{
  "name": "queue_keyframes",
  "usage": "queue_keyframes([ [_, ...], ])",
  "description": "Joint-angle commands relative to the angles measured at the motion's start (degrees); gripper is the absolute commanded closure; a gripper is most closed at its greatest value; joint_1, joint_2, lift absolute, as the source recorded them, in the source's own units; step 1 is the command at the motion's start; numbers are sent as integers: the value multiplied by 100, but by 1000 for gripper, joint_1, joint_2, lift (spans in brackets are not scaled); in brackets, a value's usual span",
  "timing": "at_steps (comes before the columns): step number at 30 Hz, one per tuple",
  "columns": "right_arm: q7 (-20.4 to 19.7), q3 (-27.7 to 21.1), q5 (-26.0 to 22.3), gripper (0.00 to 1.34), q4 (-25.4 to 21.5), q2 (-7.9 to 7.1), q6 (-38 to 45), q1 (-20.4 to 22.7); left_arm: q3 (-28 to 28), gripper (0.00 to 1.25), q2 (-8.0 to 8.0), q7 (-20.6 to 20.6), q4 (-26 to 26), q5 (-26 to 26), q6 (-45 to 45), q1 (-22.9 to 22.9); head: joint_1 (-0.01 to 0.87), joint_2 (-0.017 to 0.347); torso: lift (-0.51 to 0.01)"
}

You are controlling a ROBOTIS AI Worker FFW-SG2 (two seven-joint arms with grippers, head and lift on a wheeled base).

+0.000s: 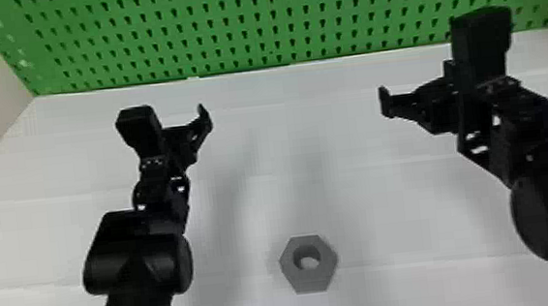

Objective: Pick up the hex nut

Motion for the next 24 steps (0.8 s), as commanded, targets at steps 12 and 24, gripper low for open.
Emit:
queue_keyframes([
  [12, 351, 359, -26, 116, -289, -79, 2435, -727, -54, 88, -6, 2, 26, -3, 0, -47, 785, 160, -76],
  [24, 369, 623, -193, 125, -289, -44, 3507, -1114, -45, 88, -6, 2, 26, 5, 0, -56, 785, 160, -76],
])
